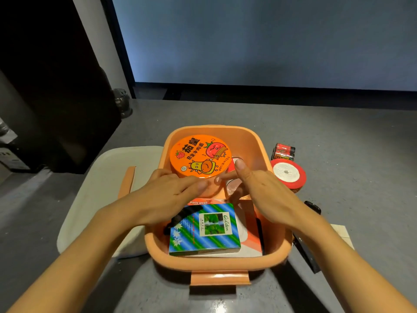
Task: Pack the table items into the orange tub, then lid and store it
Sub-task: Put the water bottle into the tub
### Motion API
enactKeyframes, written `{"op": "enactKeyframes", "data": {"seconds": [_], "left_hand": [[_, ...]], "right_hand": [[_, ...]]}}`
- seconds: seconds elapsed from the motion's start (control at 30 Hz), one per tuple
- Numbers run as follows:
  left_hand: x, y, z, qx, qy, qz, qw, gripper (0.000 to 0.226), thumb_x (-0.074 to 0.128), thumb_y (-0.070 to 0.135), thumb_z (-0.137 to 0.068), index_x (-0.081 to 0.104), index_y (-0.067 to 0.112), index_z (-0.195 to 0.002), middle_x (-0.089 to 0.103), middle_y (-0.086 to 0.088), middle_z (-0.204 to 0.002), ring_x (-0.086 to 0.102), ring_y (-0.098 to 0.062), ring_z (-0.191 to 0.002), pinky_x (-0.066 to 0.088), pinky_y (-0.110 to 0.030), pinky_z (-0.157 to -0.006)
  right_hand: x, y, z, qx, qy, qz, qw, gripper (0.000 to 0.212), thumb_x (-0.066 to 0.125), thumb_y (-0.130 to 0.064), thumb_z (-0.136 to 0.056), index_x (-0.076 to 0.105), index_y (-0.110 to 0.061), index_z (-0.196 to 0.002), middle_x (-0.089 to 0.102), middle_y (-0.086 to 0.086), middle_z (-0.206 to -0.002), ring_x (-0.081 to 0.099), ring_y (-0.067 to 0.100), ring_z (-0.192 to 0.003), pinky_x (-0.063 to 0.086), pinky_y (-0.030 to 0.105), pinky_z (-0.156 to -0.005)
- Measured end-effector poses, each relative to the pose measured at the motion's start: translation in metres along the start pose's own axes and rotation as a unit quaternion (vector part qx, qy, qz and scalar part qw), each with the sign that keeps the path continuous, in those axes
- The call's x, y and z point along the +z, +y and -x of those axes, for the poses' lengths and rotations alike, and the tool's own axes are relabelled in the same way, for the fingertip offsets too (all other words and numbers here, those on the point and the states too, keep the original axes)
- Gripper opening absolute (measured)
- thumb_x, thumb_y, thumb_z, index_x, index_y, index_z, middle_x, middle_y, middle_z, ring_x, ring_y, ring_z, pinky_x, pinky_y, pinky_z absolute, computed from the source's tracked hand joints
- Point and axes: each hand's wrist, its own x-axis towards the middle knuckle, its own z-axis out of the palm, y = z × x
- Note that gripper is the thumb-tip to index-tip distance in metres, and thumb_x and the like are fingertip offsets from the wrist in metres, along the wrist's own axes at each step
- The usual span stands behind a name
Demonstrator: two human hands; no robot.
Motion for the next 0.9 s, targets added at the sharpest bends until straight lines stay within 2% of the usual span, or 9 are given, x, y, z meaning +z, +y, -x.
{"op": "enactKeyframes", "data": {"seconds": [0.13,0.27,0.37,0.47,0.57,0.67,0.77,0.83,0.9], "left_hand": [[0.007,0.001,0.005,-0.004,0.032,-0.013,0.999,0.07,-0.004,0.08,-0.068,0.033,0.056,-0.123,0.058,0.019,-0.12,0.042,0.0,-0.115,0.002,-0.027,-0.107],[0.01,0.003,0.01,-0.012,0.04,-0.041,0.998,0.084,0.001,0.086,-0.06,0.028,0.052,-0.132,0.049,0.023,-0.132,0.035,0.001,-0.125,-0.006,-0.029,-0.111],[0.01,0.004,0.018,-0.018,0.049,-0.048,0.998,0.076,0.011,0.092,-0.055,0.023,0.063,-0.124,0.038,0.038,-0.122,0.025,0.011,-0.117,-0.028,-0.015,-0.095],[0.013,0.004,0.022,0.003,0.028,-0.064,0.998,0.066,0.026,0.093,-0.055,0.016,0.072,-0.117,0.043,0.04,-0.119,0.031,0.015,-0.116,-0.024,-0.017,-0.1],[0.013,0.005,0.026,0.002,0.024,-0.08,0.996,0.056,0.03,0.093,-0.052,0.016,0.078,-0.105,0.033,0.05,-0.101,0.019,0.032,-0.101,-0.031,-0.005,-0.086],[0.011,0.007,0.03,-0.032,0.023,-0.058,0.998,0.062,0.034,0.094,-0.049,0.022,0.075,-0.106,0.03,0.05,-0.103,0.016,0.025,-0.103,-0.022,-0.009,-0.093],[0.009,0.019,0.03,-0.081,0.032,-0.03,0.996,0.074,0.03,0.097,-0.045,0.029,0.067,-0.112,0.037,0.038,-0.126,0.026,0.004,-0.123,-0.006,-0.032,-0.114],[0.01,0.037,0.026,-0.106,0.101,-0.032,0.989,0.092,0.023,0.098,-0.042,0.029,0.055,-0.123,0.036,0.017,-0.142,0.029,-0.009,-0.132,0.013,-0.048,-0.115],[0.016,0.07,0.017,-0.098,0.194,-0.024,0.976,0.095,0.024,0.097,-0.048,0.029,0.045,-0.128,0.036,0.008,-0.144,0.031,-0.011,-0.133,0.02,-0.045,-0.113]], "right_hand": [[-0.001,-0.001,0.003,-0.001,-0.014,-0.008,1.0,0.084,0.002,-0.077,-0.075,0.07,-0.035,-0.099,0.073,-0.004,-0.085,0.064,0.008,-0.087,0.045,0.03,-0.09],[-0.002,0.001,0.005,-0.002,-0.014,0.014,1.0,0.094,0.001,-0.078,-0.074,0.076,-0.021,-0.081,0.073,0.0,-0.081,0.063,0.01,-0.082,0.044,0.029,-0.091],[-0.007,0.004,0.005,0.017,0.014,0.008,1.0,0.093,0.001,-0.084,-0.069,0.075,-0.028,-0.076,0.072,0.006,-0.079,0.064,0.013,-0.08,0.045,0.02,-0.082],[-0.014,0.006,0.008,0.018,0.068,-0.027,0.997,0.066,0.007,-0.079,-0.076,0.066,-0.048,-0.072,0.072,-0.004,-0.076,0.064,0.006,-0.082,0.038,0.009,-0.069],[-0.028,0.011,0.012,-0.002,0.12,-0.087,0.989,0.069,0.011,-0.077,-0.074,0.068,-0.039,-0.082,0.071,-0.018,-0.073,0.063,-0.006,-0.082,0.036,0.01,-0.074],[-0.05,0.021,0.017,-0.011,0.163,-0.136,0.977,0.068,0.016,-0.072,-0.079,0.07,-0.032,-0.086,0.073,-0.01,-0.075,0.067,0.009,-0.082,0.046,0.023,-0.077],[-0.08,0.039,0.025,-0.009,0.191,-0.148,0.97,0.065,0.018,-0.069,-0.082,0.07,-0.031,-0.087,0.074,-0.005,-0.076,0.068,0.012,-0.082,0.05,0.038,-0.088],[-0.102,0.055,0.031,-0.008,0.206,-0.157,0.966,0.064,0.02,-0.069,-0.081,0.07,-0.03,-0.089,0.074,-0.004,-0.077,0.068,0.008,-0.083,0.051,0.034,-0.087],[-0.123,0.076,0.041,-0.002,0.203,-0.16,0.966,0.062,0.022,-0.068,-0.082,0.07,-0.029,-0.088,0.074,-0.004,-0.077,0.068,0.007,-0.084,0.05,0.033,-0.087]]}}
